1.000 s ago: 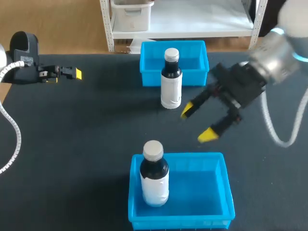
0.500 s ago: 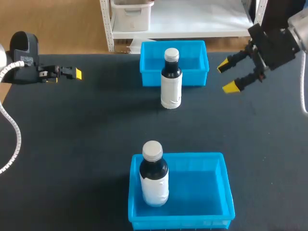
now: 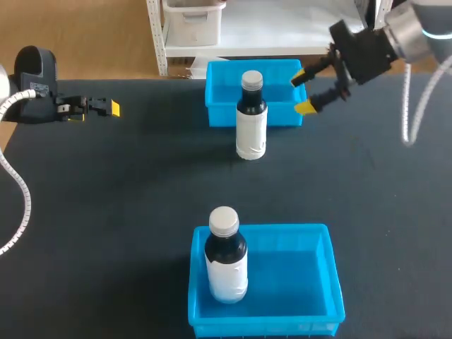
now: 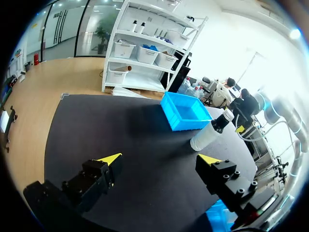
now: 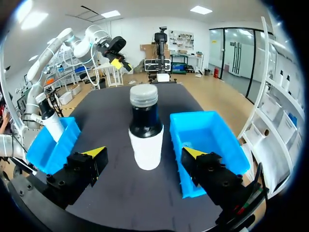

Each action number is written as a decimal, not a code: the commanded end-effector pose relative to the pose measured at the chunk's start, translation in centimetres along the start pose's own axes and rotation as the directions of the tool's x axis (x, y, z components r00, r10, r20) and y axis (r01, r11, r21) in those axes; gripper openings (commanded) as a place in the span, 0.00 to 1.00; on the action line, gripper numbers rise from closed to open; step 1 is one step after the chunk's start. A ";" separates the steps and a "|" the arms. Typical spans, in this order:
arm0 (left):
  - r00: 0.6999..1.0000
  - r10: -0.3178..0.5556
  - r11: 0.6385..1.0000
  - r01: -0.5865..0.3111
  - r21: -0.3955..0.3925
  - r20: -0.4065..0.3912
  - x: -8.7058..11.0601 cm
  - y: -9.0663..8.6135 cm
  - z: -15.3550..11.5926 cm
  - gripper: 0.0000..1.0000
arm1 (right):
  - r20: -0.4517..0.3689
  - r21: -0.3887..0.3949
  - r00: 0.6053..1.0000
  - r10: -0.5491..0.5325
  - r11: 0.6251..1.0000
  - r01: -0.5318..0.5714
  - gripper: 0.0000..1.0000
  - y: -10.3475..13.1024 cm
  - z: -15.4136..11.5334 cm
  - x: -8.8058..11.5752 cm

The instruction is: Pick up the bottle, and place it in the far bin if it is heavy, or in the near bin if it is light.

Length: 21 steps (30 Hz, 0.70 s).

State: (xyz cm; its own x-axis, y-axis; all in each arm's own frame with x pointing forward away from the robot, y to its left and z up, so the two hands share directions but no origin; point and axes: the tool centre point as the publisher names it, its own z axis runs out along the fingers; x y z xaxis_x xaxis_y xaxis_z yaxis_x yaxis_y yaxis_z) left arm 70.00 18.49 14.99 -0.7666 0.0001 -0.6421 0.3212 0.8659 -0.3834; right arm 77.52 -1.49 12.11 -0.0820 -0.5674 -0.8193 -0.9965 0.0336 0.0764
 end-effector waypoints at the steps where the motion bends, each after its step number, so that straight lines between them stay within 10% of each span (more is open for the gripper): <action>1: 1.000 0.000 1.000 0.000 0.000 0.000 0.0 0.0 0.0 1.00 | 0.007 -0.038 1.000 -0.005 0.999 0.005 1.00 -1.5 1.1 -0.9; 21: 1.000 0.000 1.000 0.000 0.000 0.000 0.0 0.0 0.0 1.00 | 0.040 -0.092 0.999 0.025 0.996 -0.021 1.00 0.7 5.5 -3.9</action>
State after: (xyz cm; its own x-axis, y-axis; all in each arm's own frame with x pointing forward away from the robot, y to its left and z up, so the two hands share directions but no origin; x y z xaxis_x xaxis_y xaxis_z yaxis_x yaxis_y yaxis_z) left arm 70.00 18.49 14.99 -0.7666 0.0001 -0.6421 0.3212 0.8659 -0.3834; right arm 76.99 4.88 12.32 -0.1055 -0.5312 -0.8407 -0.9889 -0.0328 0.1448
